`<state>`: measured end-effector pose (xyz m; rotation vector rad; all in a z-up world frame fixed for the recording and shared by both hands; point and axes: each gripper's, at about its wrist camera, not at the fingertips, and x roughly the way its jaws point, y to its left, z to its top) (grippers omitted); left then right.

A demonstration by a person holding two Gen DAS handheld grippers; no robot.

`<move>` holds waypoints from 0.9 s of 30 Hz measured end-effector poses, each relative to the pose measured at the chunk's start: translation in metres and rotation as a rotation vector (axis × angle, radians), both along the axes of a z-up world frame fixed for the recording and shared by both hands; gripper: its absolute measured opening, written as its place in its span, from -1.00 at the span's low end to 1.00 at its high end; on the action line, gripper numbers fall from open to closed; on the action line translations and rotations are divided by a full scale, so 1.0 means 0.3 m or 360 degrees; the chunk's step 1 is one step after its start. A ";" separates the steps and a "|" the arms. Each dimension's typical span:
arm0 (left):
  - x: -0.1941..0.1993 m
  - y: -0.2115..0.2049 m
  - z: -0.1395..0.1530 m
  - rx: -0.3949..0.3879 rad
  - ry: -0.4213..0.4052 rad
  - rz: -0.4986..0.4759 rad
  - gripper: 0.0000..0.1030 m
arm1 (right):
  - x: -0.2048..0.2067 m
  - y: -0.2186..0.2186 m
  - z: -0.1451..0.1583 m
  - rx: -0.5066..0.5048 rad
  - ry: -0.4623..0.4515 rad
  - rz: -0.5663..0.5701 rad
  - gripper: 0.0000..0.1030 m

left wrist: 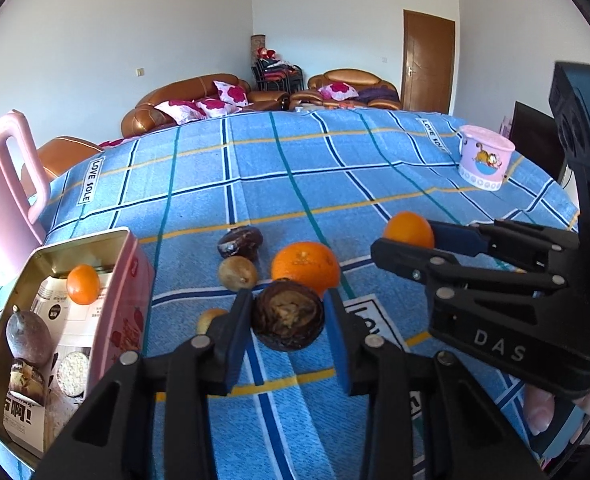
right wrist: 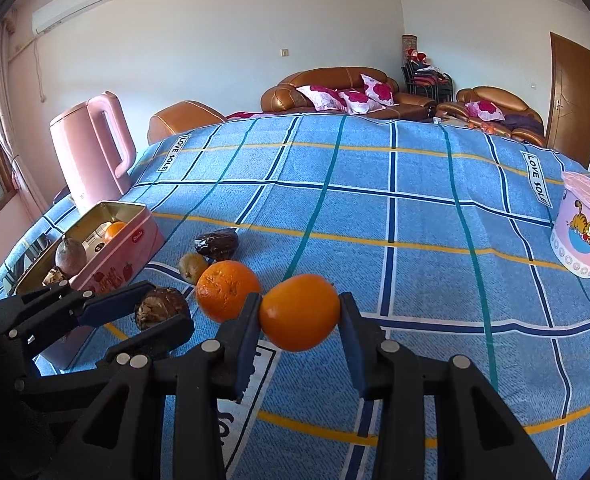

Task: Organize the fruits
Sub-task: 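Lift the brown fruit with the left tool while the right tool carries the orange toward the tin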

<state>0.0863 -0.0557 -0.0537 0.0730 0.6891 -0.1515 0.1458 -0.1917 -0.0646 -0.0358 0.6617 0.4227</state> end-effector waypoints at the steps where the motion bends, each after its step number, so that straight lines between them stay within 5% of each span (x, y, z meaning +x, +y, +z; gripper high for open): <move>1: -0.001 0.005 0.002 -0.0009 -0.0007 0.0010 -0.27 | -0.004 0.000 0.003 0.0003 -0.0011 0.0008 -0.21; 27: -0.064 0.057 0.048 -0.0064 -0.0199 0.0137 -0.27 | -0.072 0.002 0.042 0.0047 -0.0194 0.0081 -0.21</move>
